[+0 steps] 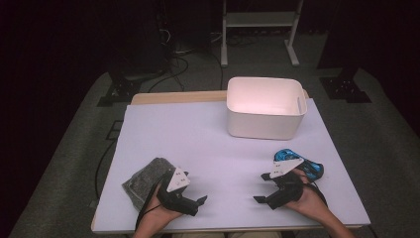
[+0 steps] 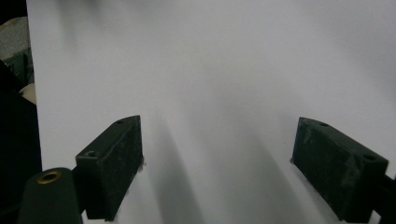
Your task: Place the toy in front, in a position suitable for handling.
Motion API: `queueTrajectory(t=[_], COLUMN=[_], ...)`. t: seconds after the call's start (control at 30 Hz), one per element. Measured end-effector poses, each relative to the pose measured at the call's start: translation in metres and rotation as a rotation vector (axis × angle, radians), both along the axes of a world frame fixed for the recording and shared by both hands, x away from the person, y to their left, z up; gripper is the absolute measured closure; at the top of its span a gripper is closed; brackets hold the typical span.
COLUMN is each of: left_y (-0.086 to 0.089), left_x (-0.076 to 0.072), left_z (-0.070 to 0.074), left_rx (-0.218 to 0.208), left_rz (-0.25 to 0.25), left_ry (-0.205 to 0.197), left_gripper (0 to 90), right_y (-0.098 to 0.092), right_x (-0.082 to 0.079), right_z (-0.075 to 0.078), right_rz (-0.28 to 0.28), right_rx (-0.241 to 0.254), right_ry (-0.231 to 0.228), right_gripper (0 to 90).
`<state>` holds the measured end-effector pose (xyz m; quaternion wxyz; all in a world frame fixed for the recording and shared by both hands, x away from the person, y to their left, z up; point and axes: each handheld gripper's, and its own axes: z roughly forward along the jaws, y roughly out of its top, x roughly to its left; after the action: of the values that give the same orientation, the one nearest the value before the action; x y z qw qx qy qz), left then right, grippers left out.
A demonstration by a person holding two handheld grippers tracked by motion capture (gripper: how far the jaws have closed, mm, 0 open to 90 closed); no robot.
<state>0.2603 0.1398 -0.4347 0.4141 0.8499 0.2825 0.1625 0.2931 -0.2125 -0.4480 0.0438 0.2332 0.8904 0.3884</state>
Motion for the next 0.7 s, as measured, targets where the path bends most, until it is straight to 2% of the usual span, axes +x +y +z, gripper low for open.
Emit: queueTrajectory(t=[0.4, 0.7], left_y=[-0.001, 0.001], left_x=[0.0, -0.001], left_z=[0.0, 0.001], left_rx=[0.009, -0.004], left_rz=[-0.002, 0.007], left_ry=[-0.002, -0.004], left_gripper=[1.8, 1.8], right_y=[0.0, -0.007], right_x=[0.001, 0.005], right_z=[0.003, 0.019], right_rz=[0.005, 0.013], right_rx=[-0.008, -0.029], right_ry=[0.0, -0.014], right_gripper=[14.8, 14.0])
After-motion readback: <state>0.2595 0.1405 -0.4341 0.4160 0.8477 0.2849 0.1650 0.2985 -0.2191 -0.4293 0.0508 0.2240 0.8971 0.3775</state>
